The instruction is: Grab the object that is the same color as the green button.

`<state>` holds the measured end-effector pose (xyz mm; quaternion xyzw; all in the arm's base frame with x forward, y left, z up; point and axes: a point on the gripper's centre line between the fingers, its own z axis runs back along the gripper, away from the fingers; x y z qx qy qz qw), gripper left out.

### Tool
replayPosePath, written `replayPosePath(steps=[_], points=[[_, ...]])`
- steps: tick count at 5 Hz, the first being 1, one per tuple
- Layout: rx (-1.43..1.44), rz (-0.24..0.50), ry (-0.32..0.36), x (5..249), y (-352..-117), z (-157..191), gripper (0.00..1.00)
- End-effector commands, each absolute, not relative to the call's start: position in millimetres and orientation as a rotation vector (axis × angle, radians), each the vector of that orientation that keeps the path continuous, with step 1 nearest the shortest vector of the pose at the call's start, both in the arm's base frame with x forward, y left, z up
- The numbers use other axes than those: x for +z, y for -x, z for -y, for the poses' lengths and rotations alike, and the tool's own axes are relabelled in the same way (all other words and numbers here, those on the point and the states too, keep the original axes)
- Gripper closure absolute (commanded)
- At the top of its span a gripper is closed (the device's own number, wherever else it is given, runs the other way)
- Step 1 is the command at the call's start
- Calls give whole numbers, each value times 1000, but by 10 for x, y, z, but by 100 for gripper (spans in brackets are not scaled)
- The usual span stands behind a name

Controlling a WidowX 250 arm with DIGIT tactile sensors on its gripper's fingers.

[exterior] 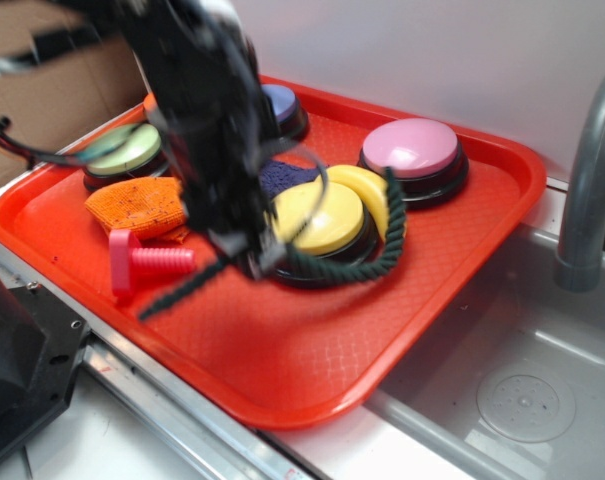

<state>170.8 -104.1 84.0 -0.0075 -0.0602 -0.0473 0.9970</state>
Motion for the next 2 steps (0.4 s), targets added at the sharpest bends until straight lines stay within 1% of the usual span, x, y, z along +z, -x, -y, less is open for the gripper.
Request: replayPosePath(steps=[1, 2], points=[[94, 252, 4, 1794, -1916, 404, 100], [194, 256, -30, 2091, -1870, -22, 100]])
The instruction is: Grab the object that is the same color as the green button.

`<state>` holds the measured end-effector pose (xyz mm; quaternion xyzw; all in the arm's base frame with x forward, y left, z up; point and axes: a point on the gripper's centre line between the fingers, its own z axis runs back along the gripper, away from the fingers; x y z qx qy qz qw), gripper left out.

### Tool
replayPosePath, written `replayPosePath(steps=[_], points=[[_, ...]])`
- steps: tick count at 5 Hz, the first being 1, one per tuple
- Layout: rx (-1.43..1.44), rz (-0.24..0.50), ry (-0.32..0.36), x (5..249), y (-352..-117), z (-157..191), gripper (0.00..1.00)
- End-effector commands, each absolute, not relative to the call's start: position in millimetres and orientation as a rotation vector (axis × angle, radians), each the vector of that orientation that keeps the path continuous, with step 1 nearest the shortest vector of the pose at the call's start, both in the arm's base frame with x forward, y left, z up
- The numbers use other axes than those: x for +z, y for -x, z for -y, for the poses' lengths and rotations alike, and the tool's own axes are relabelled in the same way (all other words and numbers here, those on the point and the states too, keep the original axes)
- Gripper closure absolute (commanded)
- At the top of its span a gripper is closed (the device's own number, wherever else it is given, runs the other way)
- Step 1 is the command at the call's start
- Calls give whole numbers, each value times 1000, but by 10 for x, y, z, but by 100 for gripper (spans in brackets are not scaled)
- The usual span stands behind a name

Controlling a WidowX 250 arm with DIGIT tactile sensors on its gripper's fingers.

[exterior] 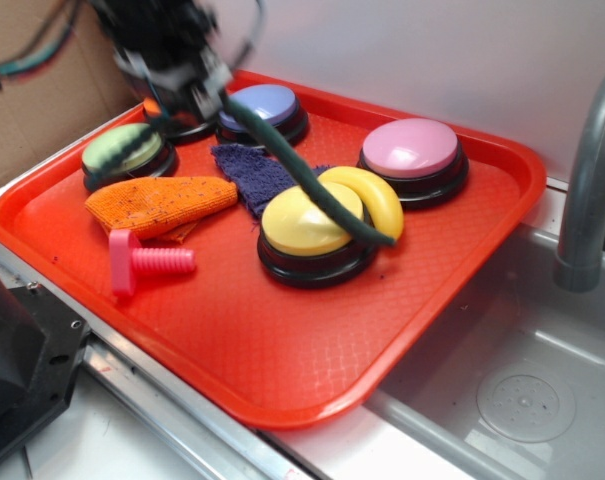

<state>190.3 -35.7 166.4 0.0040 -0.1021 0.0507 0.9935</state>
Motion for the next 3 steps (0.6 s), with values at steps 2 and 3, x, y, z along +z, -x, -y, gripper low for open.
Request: replayPosePath(steps=[2, 3], points=[[277, 233, -53, 2217, -1896, -373, 100], [268, 191, -74, 2143, -1899, -343, 100]])
